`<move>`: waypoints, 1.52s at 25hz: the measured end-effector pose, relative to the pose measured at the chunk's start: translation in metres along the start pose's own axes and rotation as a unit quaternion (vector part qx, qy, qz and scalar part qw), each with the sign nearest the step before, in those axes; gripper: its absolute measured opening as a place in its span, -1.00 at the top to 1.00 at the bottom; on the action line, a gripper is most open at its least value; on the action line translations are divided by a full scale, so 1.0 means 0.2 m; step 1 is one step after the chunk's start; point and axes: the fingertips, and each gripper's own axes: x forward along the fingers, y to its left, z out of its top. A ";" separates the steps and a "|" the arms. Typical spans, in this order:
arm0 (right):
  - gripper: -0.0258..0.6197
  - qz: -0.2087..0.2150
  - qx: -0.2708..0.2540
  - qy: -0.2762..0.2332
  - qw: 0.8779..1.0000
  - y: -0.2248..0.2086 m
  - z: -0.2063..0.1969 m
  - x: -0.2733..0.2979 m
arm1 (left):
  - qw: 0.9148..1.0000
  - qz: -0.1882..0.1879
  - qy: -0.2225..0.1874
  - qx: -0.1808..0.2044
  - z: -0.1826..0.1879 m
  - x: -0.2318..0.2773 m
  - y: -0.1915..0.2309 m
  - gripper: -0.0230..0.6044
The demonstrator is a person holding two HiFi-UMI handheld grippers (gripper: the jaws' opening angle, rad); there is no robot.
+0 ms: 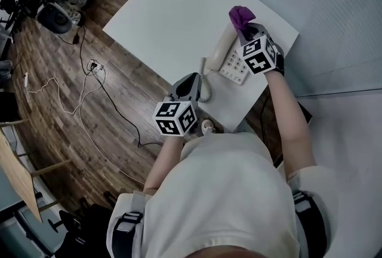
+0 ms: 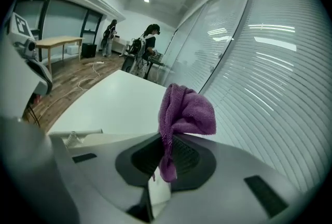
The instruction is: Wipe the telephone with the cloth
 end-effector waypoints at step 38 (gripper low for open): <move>0.78 0.067 -0.071 0.036 0.995 0.32 -0.11 0.16 | 1.000 0.007 0.028 -0.004 -0.10 0.07 -0.06 0.86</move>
